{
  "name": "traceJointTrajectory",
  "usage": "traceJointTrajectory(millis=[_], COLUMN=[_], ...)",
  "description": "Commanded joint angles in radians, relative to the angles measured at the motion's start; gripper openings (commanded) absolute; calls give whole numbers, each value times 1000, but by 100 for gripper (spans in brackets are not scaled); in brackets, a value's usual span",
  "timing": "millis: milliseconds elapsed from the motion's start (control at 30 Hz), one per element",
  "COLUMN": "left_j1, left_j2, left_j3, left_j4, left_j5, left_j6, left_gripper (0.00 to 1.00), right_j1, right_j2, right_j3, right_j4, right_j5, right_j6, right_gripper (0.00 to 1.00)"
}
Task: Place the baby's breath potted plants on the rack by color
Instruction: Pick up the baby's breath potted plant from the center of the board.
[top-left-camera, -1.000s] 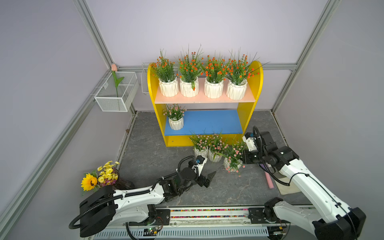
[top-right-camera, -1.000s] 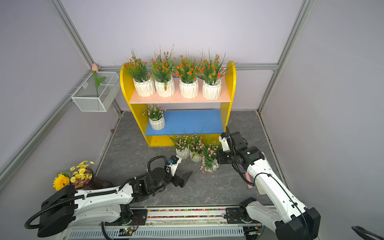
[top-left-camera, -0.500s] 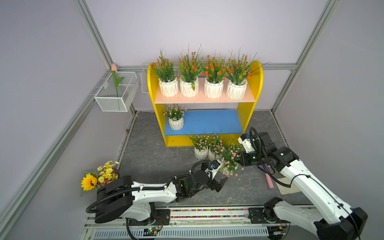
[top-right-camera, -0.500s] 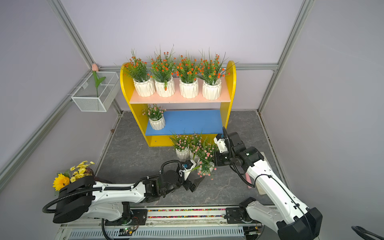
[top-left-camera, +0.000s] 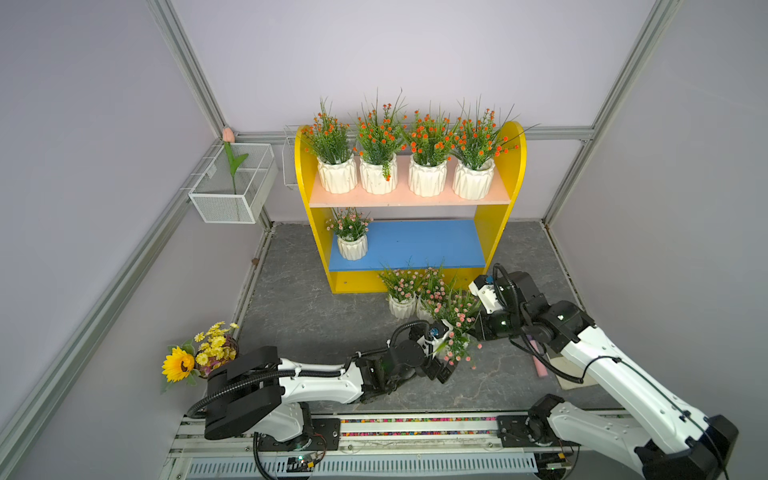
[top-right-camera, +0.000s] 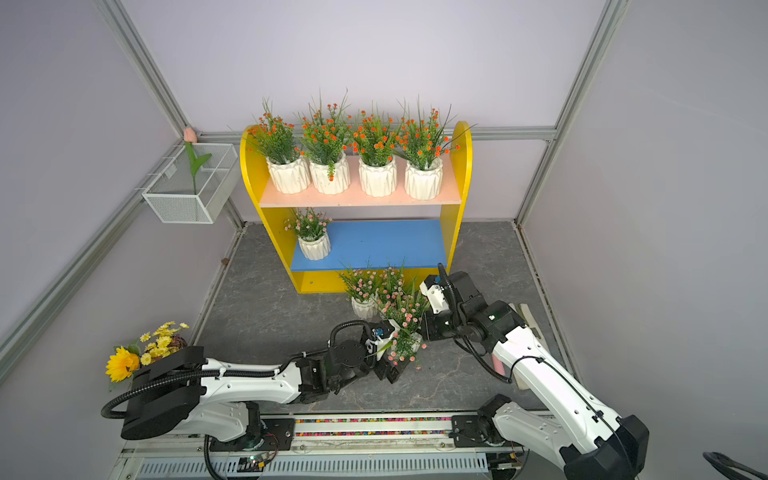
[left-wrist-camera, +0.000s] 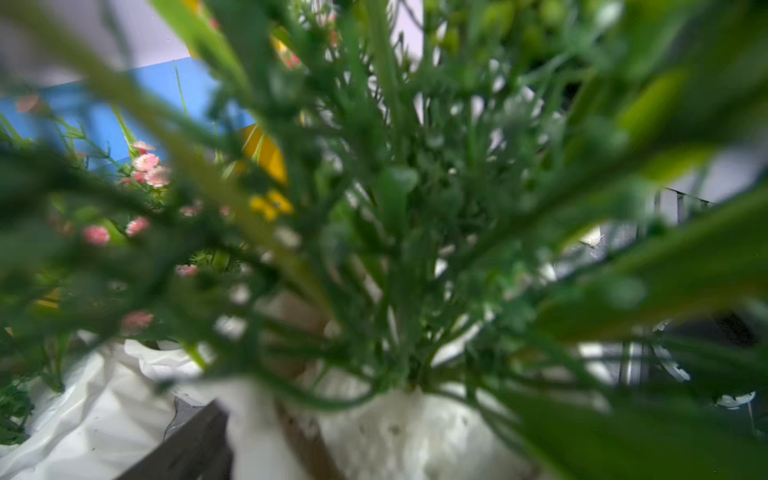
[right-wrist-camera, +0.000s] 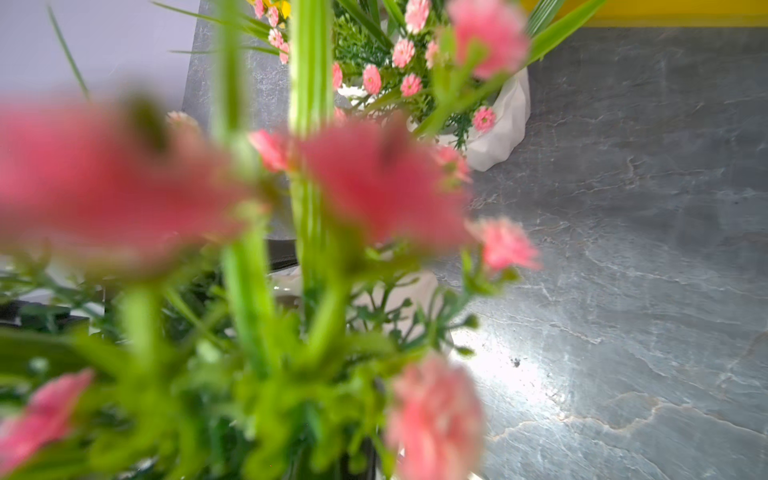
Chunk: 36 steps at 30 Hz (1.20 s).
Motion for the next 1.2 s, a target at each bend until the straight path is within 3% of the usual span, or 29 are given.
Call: traceJointTrajectory(millis=[0, 233, 367, 467, 567, 767, 1167], left_j1=[-13, -13, -13, -13, -13, 20, 233], left_j2=[20, 23, 22, 20, 11, -22, -104], left_j3=[38, 37, 40, 52, 68, 114, 256], left_j4=[65, 77, 72, 47, 8, -76, -221], left_j5=[-3, -15, -34, -82, -142, -178, -154], left_j6=[9, 21, 20, -7, -32, -38, -33], left_gripper=[100, 96, 75, 49, 40, 40, 41], right_j1=[20, 28, 28, 25, 21, -35, -136], right_j2=[-37, -34, -33, -37, -44, -120, -277], right_j3=[-7, -20, -29, -29, -29, -21, -10], right_j4=[128, 143, 134, 122, 118, 73, -76], right_j5=[-132, -151, -131, -98, -75, -35, 49], right_j6=[50, 60, 49, 40, 35, 30, 1], right_gripper=[11, 11, 14, 17, 21, 30, 34])
